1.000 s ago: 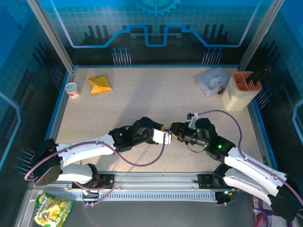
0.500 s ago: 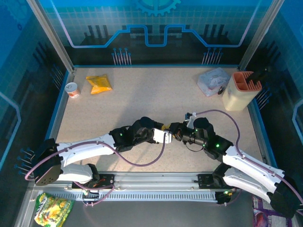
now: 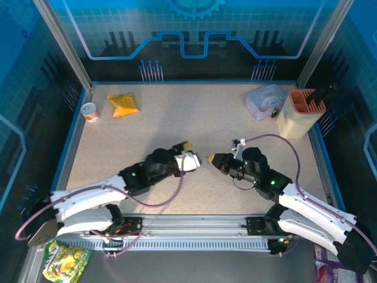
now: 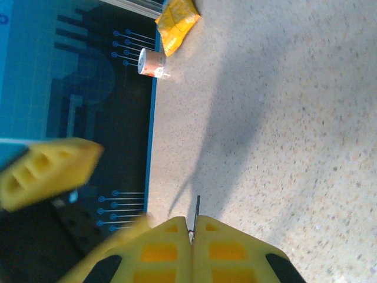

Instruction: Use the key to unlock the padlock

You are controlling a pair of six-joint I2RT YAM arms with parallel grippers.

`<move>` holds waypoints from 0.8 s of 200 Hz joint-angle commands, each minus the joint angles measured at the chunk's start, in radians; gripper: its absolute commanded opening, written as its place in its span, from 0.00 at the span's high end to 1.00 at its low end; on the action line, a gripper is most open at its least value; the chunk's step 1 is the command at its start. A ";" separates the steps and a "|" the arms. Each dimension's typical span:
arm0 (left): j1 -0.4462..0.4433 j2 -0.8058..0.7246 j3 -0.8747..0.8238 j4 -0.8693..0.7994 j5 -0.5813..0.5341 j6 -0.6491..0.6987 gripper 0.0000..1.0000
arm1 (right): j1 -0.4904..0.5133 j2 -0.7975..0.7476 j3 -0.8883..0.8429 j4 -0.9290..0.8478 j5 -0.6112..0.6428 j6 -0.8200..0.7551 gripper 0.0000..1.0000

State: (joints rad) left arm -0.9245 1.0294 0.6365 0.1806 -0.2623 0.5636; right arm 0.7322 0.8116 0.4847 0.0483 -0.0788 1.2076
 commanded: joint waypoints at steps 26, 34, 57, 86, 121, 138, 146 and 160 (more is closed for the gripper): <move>0.211 -0.195 0.025 -0.130 0.207 -0.788 0.36 | 0.005 -0.040 -0.079 0.336 0.019 -0.270 1.00; 0.215 -0.203 0.026 -0.138 0.237 -0.842 0.36 | 0.016 -0.033 -0.098 0.405 0.016 -0.296 1.00; 0.215 -0.199 0.022 -0.124 0.350 -0.969 0.35 | 0.042 -0.003 -0.130 0.553 -0.010 -0.362 1.00; 0.216 -0.168 0.007 -0.051 0.443 -1.100 0.36 | 0.074 0.028 -0.127 0.623 -0.018 -0.448 1.00; 0.215 -0.127 -0.029 0.081 0.485 -1.212 0.41 | 0.086 0.047 -0.142 0.702 -0.040 -0.485 1.00; 0.215 -0.096 -0.051 0.169 0.509 -1.268 0.46 | 0.089 0.059 -0.143 0.731 -0.058 -0.488 1.00; 0.214 -0.080 -0.059 0.211 0.527 -1.287 0.48 | 0.092 0.063 -0.141 0.734 -0.064 -0.489 1.00; 0.214 -0.055 -0.067 0.269 0.547 -1.313 0.51 | 0.098 0.065 -0.139 0.736 -0.067 -0.494 1.00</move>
State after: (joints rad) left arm -0.7124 0.9409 0.5957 0.2840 0.2089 -0.6415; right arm 0.8112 0.8715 0.3542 0.7017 -0.1200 0.7544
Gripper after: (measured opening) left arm 0.513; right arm 0.047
